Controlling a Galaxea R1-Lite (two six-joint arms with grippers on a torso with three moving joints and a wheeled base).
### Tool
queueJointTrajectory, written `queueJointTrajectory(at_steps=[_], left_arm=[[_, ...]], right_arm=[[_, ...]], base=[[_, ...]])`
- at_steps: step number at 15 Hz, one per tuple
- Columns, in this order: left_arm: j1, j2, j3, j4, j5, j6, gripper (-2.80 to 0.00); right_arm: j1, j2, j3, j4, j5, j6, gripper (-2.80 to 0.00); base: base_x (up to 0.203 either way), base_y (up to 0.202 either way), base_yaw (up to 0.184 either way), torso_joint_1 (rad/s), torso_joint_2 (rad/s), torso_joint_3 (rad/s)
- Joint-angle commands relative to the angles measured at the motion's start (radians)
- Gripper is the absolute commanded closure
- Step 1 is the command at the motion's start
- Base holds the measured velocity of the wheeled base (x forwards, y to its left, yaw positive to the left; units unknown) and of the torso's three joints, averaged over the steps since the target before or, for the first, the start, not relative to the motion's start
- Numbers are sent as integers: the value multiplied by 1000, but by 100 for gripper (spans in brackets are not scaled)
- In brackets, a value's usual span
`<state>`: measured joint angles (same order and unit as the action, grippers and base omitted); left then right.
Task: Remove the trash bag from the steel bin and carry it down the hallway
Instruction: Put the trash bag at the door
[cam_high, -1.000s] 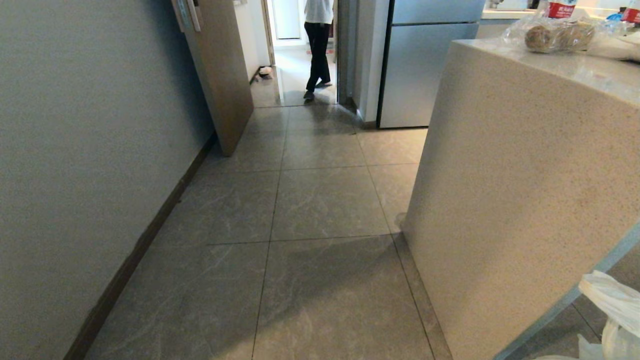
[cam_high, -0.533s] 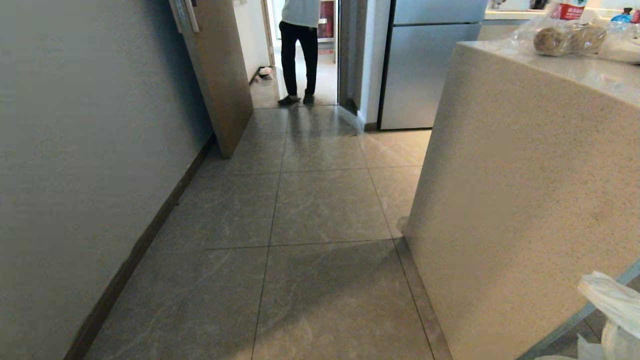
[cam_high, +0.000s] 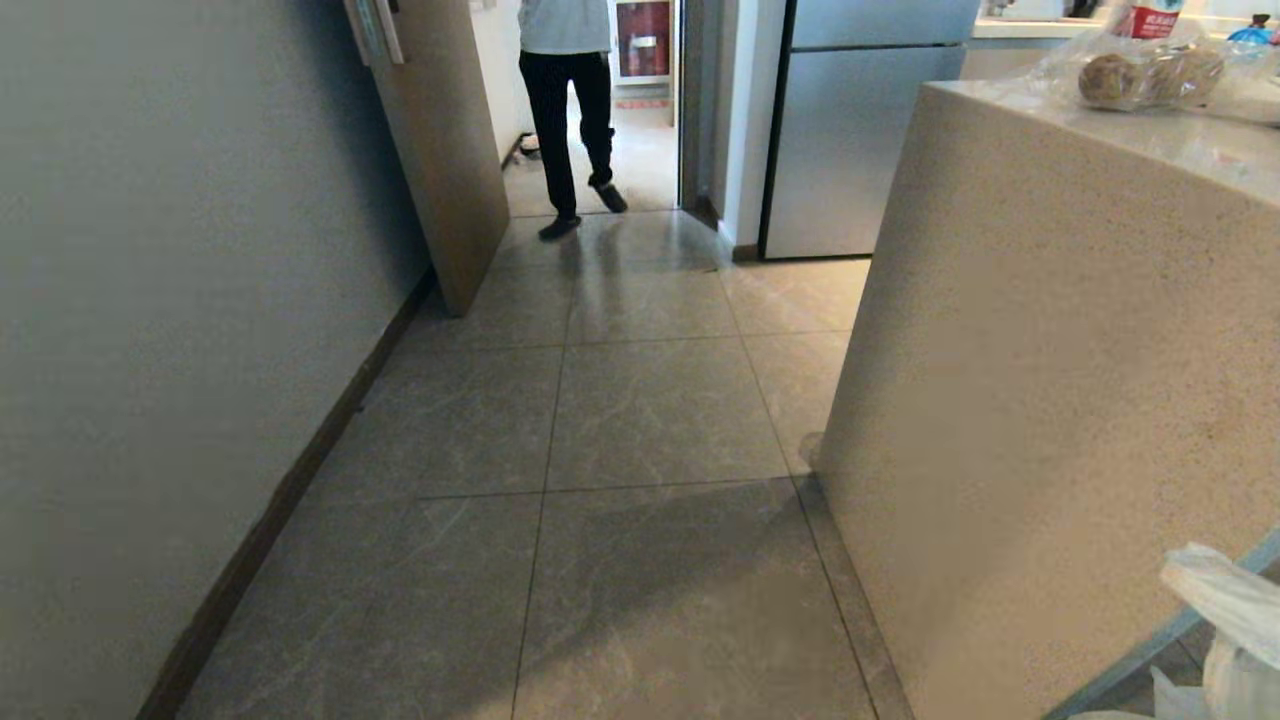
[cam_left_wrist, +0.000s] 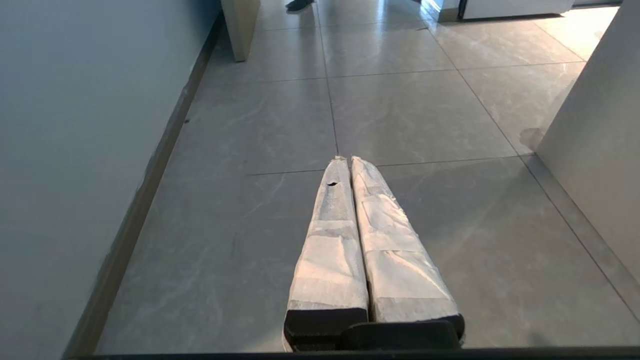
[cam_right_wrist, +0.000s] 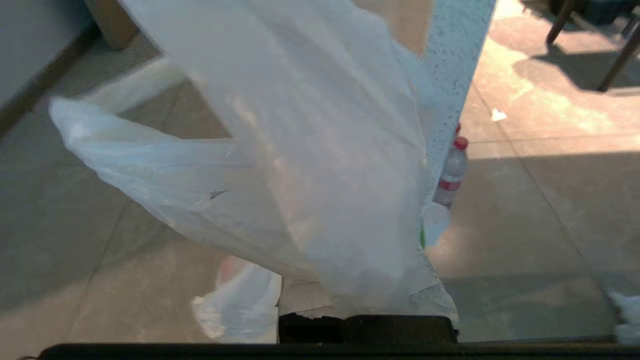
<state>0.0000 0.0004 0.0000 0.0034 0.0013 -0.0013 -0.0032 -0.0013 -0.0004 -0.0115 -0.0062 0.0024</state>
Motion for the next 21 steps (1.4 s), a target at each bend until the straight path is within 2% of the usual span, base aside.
queueJointTrajectory(at_steps=[1, 3, 15, 21], left_arm=[[0, 0, 0, 0, 0, -2, 0], [0, 0, 0, 0, 0, -1, 0], [0, 0, 0, 0, 0, -2, 0], [0, 0, 0, 0, 0, -2, 0]], right_arm=[[0, -39, 0, -1, 0, 1, 0], [0, -39, 0, -1, 0, 1, 0], [0, -39, 0, -1, 0, 1, 0], [0, -39, 0, -1, 0, 0, 0]], base=[[0, 0, 0, 0, 0, 0], [47, 0, 1, 1, 1, 4], [188, 0, 1, 3, 2, 1], [129, 0, 0, 2, 0, 2]])
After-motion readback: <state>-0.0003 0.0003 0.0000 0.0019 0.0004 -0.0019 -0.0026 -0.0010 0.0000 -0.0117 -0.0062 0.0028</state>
